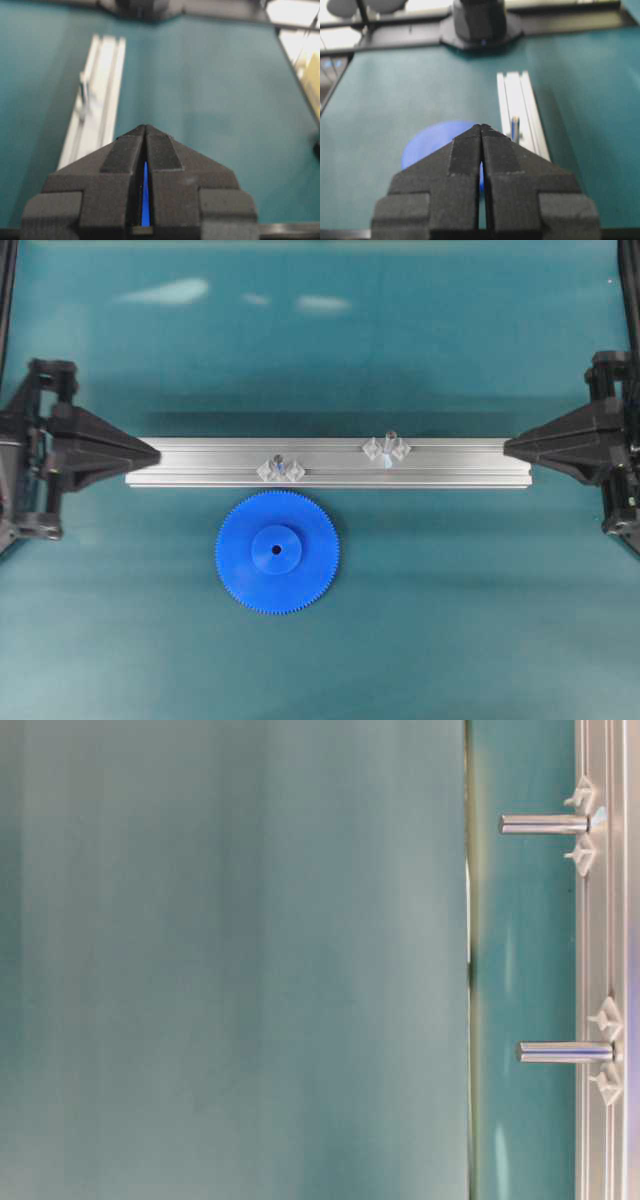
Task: Insert the large gear onto the shaft.
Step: 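Move the left gripper over the blue gear's hub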
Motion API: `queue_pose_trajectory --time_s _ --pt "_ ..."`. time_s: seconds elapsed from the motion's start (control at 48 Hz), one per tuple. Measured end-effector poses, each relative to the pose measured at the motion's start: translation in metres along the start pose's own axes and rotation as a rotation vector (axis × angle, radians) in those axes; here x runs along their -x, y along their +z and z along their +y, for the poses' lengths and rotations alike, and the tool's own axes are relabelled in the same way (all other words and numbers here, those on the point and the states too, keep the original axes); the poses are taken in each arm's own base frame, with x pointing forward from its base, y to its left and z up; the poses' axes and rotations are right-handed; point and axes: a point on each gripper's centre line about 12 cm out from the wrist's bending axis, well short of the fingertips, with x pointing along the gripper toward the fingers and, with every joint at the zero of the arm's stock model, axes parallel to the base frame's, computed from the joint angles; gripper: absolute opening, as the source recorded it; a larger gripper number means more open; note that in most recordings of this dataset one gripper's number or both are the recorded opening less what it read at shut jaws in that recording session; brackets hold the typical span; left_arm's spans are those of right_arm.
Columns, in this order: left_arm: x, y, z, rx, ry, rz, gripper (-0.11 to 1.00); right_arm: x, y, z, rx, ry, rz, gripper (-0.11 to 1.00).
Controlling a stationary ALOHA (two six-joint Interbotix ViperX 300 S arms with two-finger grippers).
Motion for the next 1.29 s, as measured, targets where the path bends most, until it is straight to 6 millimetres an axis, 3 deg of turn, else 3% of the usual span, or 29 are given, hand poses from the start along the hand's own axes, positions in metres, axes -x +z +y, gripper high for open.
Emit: queue_pose_trajectory --time_s 0.625,1.062,1.291 --pt "-0.065 -0.024 -0.014 0.016 0.002 0.359 -0.01 0.010 -0.014 -0.001 -0.015 -0.012 0.125 0.01" --pt "-0.103 -0.024 -0.025 -0.001 -0.010 0.435 -0.01 0.016 -0.030 -0.003 -0.067 -0.020 0.161 0.01" --pt "-0.123 -0.040 -0.033 -0.017 -0.015 0.529 -0.01 0.018 -0.029 -0.003 -0.071 -0.020 0.149 0.01"
